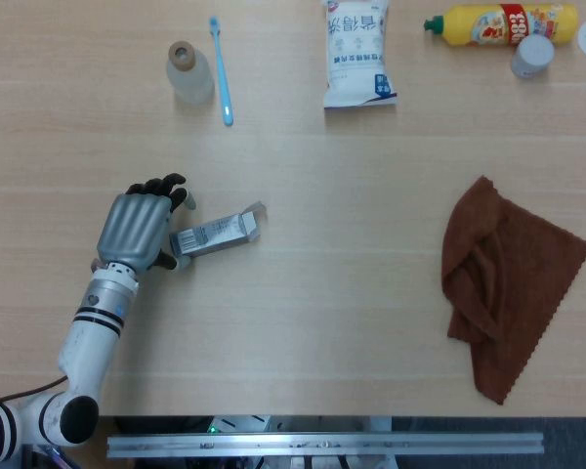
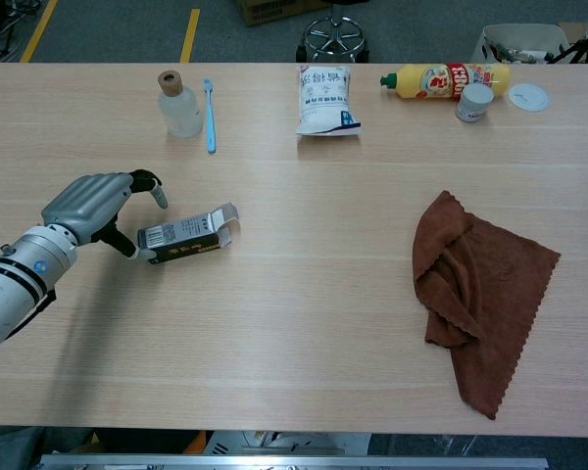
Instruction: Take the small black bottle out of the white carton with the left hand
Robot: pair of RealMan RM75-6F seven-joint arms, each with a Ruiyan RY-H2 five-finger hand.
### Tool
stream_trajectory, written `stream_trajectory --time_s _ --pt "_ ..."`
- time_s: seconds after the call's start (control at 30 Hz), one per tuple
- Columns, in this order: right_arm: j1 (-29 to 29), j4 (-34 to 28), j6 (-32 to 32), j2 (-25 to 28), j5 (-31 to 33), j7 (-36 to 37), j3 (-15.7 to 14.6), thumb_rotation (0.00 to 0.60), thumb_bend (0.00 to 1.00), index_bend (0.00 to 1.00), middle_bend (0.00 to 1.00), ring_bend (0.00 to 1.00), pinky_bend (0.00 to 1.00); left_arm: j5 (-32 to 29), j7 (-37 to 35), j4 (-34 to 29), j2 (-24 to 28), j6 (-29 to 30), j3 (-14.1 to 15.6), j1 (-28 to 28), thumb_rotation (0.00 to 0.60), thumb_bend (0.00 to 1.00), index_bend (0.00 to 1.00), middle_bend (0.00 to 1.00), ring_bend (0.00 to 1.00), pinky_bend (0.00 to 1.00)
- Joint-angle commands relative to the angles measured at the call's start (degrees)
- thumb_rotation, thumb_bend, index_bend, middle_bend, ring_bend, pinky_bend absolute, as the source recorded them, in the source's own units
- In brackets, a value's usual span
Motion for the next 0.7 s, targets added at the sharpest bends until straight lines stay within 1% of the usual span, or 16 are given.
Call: stream_trajectory --time_s 0.03,0.2,0.4,0.6,0.67,0.7 --pt "-0.02 -0.03 0.03 -0.02 -0.08 -0.04 -0.04 0.600 0.12 0.22 0.15 0.11 0.18 -0.17 -0.32 0.72 -0.15 -0.15 -0.27 -0.17 0.599 0.08 0.36 0.19 0.22 0.26" --pt "-0.18 -0.07 0.17 0.07 0.02 -0.02 -0.02 0.600 0.12 0.22 0.15 0.11 0.18 -1.01 -1.16 2.80 -0.52 -0.82 -0.93 -0.52 0.600 0.08 0.36 0.19 0.22 0.26" --pt "-0.25 0.09 0.04 -0.07 0.07 0.06 -0.10 0.600 0.12 0.22 0.15 0.11 0.18 -0.64 -2.05 4.46 -1.04 -0.89 -1.33 -0.89 0.600 0.08 0.36 0.19 0.22 0.26" --pt "-0.36 0.09 0.11 -0.05 0.07 0.15 -0.11 0.600 0.12 0.22 0.15 0.11 0.18 -0.48 -2.39 4.71 -1.16 -1.19 -1.17 -1.04 0.600 0.08 0.36 0.19 0.22 0.26" --pt "-0.37 0.13 0.08 -0.05 0.09 0.15 -0.12 0.600 0.12 0.22 0.15 0.11 0.18 0.00 -2.28 4.25 -1.07 -0.86 -0.84 -0.92 0.600 0.08 0.38 0.19 0.22 0.26" --pt "-0.37 0.14 0.06 -0.06 0.09 0.17 -0.12 0.600 0.12 0.22 0.15 0.11 0.18 0.36 -2.40 4.06 -1.05 -0.60 -0.75 -0.85 0.600 0.08 0.40 0.20 0.23 0.26"
